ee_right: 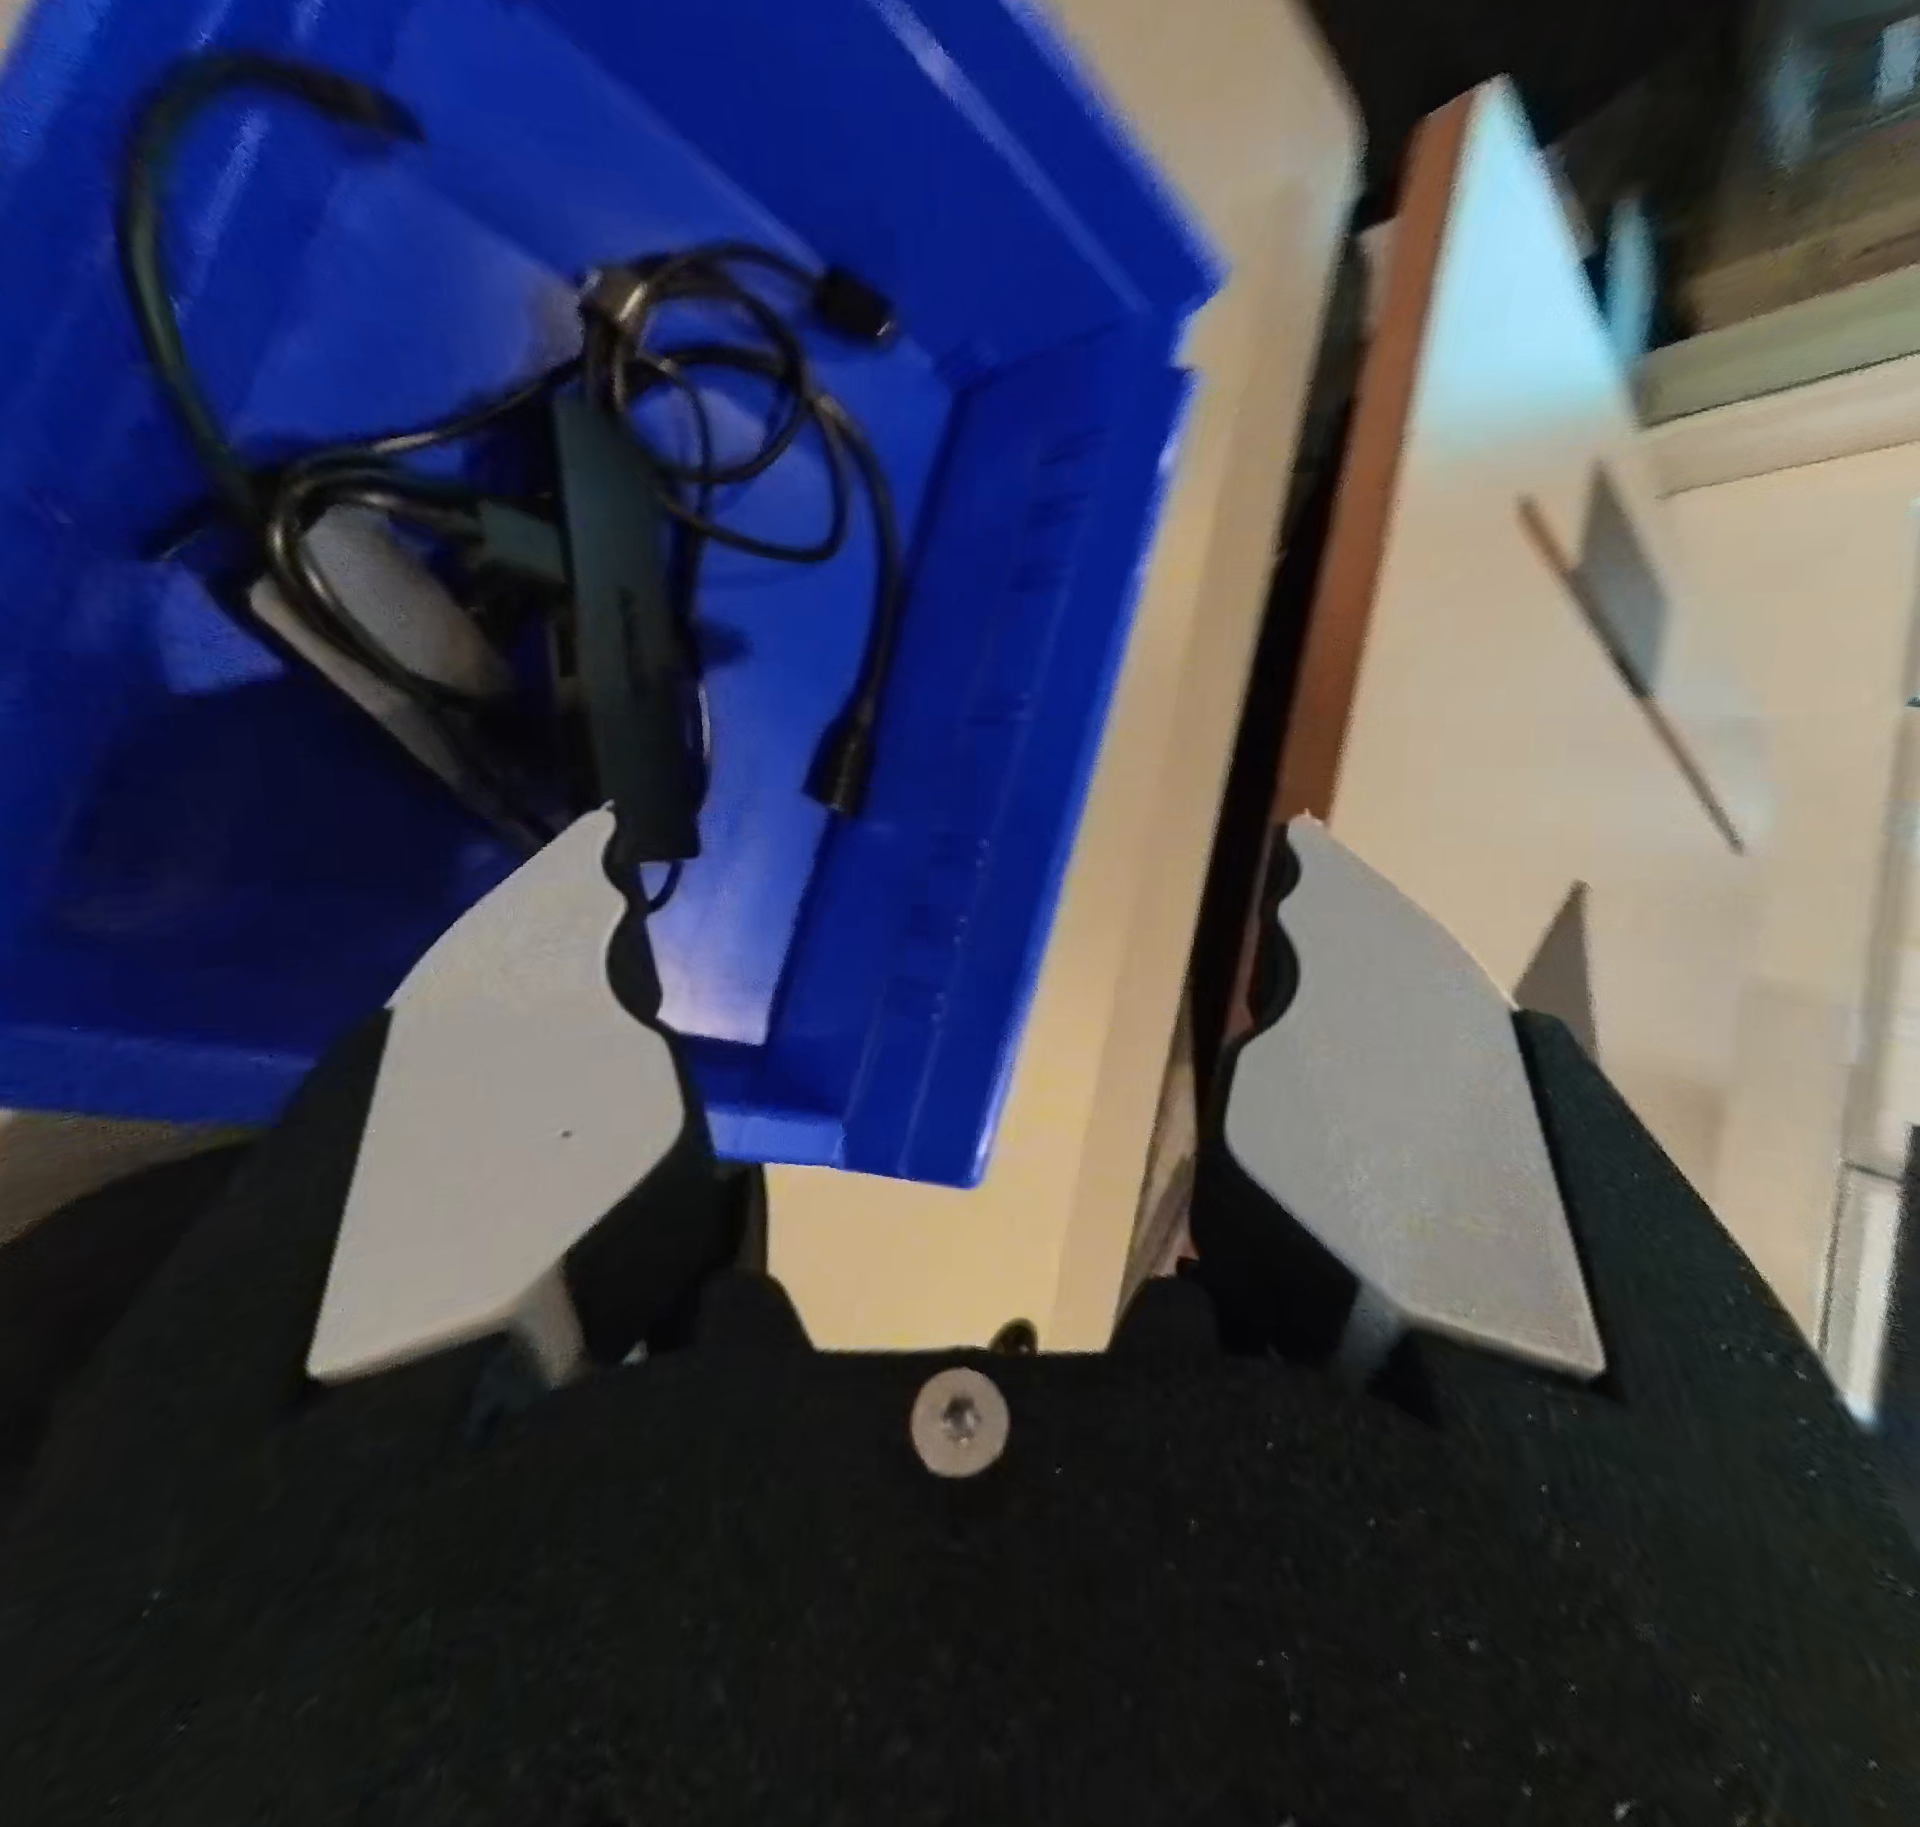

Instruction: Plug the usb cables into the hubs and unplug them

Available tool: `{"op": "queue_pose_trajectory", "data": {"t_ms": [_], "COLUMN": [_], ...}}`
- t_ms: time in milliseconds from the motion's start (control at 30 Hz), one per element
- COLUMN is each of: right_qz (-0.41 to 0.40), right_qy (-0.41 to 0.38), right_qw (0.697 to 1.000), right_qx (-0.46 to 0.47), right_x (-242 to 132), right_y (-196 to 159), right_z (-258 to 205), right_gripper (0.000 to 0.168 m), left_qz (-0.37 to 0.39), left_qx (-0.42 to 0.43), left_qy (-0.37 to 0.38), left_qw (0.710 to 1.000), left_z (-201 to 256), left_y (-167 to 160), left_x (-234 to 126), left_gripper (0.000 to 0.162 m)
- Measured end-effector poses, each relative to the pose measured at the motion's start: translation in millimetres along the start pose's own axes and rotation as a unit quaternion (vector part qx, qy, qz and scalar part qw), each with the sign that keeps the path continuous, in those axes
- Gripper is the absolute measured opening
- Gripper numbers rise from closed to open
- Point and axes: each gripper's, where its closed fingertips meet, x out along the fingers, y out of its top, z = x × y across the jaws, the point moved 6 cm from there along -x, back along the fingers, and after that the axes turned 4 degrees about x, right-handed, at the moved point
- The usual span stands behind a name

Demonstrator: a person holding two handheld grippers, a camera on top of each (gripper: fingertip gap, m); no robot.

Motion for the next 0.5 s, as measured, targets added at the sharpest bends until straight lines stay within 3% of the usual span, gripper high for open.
{"op": "queue_pose_trajectory", "data": {"t_ms": [100,200,300,500], "right_qz": [0.058,0.155,0.268,0.357], "right_qy": [-0.040,-0.011,0.068,0.224], "right_qw": [0.997,0.988,0.961,0.900], "right_qx": [0.017,0.004,-0.001,0.110], "right_x": [-28,-57,-77,-60], "right_y": [5,24,41,48], "right_z": [-7,-58,-130,-219], "right_gripper": [0.117,0.113,0.105,0.099], "left_qz": [-0.001,-0.012,-0.012,-0.017], "left_qx": [-0.011,-0.027,-0.027,-0.029], "left_qy": [-0.007,-0.016,-0.015,-0.014], "left_qw": [1.000,0.999,0.999,0.999], "left_z": [1,1,0,-1], "left_y": [-1,-4,-4,-5], "left_x": [2,4,4,4], "left_gripper": [0.045,0.049,0.052,0.055]}}
